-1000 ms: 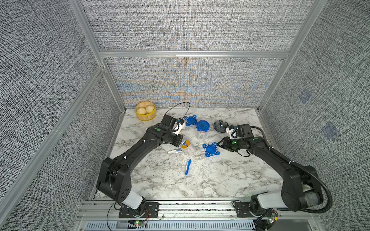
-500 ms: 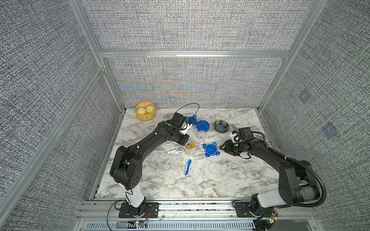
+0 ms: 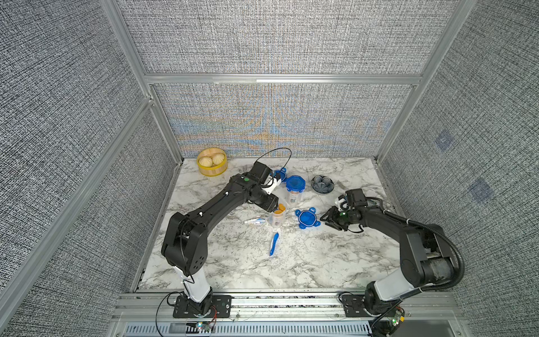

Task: Pack away toiletry kits
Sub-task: Move the container to the center of the board, then pick up the lid from the center of the board.

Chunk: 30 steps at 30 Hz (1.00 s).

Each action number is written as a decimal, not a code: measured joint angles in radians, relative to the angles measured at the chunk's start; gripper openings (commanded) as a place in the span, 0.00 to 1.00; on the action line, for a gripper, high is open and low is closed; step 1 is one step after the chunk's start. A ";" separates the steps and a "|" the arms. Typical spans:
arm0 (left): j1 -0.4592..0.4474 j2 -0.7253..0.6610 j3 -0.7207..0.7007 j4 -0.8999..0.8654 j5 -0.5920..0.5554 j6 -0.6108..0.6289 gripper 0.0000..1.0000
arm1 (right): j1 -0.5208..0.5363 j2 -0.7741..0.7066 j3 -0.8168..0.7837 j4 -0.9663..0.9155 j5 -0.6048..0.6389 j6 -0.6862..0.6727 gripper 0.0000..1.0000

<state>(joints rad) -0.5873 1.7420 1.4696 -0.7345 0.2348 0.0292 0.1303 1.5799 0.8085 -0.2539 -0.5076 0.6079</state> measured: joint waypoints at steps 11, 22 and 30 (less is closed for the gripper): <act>0.021 -0.144 -0.065 0.012 -0.071 0.003 0.65 | 0.000 0.116 0.008 0.076 -0.037 0.065 0.31; 0.034 -0.367 -0.307 0.258 -0.052 -0.031 0.63 | 0.006 0.063 -0.010 0.113 -0.021 0.111 0.00; 0.034 -0.399 -0.437 0.646 0.008 0.018 0.72 | 0.035 -0.323 0.096 0.011 0.169 -0.035 0.00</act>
<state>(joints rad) -0.5529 1.3430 1.0328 -0.0883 0.2424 0.0475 0.1654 1.2564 0.9043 -0.2432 -0.3382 0.5732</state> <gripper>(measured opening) 0.700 0.057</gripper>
